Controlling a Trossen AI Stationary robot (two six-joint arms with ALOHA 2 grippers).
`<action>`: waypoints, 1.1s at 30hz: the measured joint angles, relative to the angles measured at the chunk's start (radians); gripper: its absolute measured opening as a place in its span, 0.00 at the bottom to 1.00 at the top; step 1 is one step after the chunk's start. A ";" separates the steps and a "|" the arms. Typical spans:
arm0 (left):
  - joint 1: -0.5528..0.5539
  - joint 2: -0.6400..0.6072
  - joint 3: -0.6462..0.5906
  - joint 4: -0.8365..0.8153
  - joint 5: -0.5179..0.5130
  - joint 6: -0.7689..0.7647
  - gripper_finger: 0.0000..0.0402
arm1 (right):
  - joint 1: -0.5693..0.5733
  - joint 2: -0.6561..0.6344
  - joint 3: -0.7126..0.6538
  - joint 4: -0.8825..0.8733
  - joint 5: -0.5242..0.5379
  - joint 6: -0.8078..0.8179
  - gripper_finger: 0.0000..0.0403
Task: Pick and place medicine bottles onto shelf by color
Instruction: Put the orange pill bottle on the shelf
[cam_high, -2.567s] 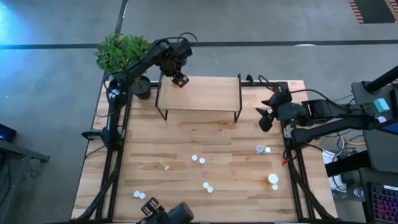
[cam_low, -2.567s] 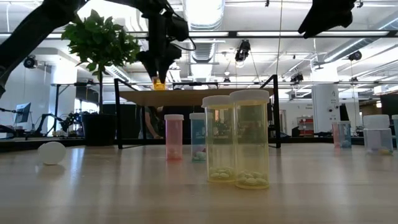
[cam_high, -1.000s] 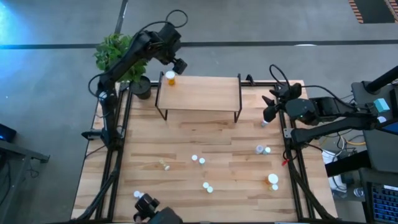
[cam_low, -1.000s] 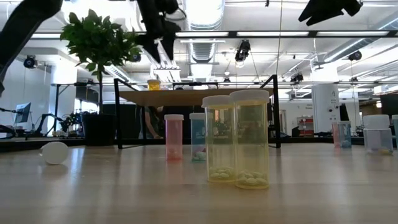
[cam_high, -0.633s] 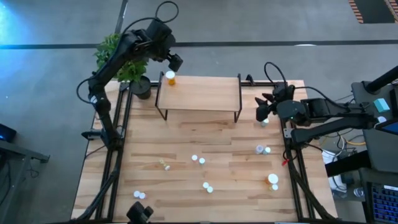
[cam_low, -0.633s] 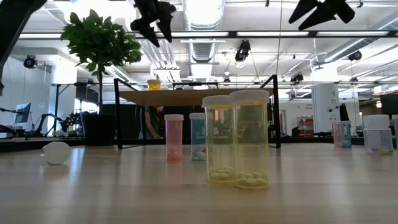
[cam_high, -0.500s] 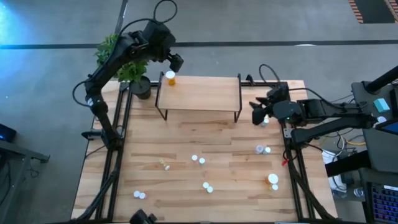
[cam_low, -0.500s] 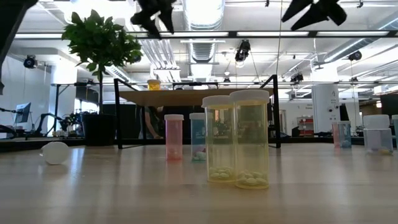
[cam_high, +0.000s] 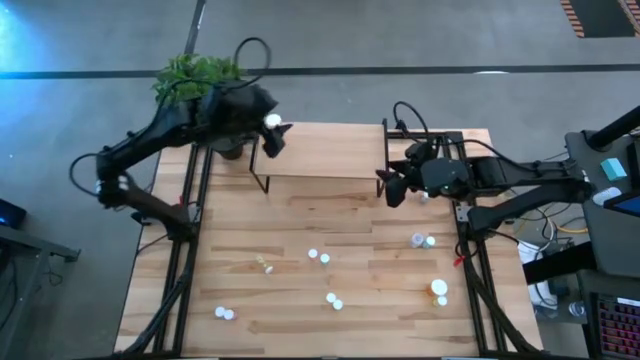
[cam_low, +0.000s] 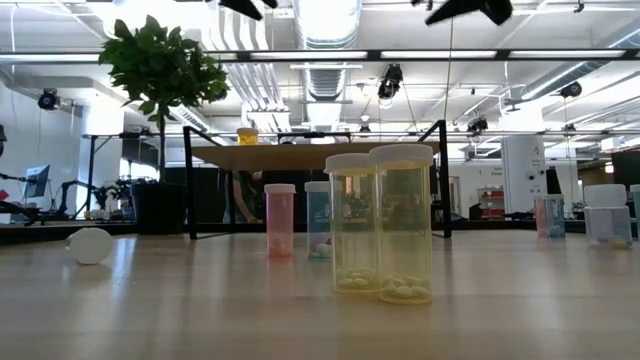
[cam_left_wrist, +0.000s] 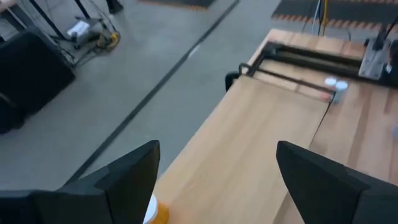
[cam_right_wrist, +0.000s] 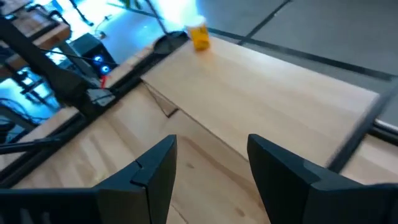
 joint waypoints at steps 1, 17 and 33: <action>0.000 -0.031 -0.040 0.034 0.003 -0.001 0.76 | 0.012 0.019 0.026 -0.003 0.000 -0.009 0.46; 0.003 -0.331 -0.472 0.305 0.056 0.088 0.76 | 0.229 0.434 0.327 -0.563 0.023 0.407 0.46; -0.137 -0.265 -0.433 0.343 0.029 -0.250 0.71 | 0.387 0.553 0.441 -0.878 0.068 0.494 0.46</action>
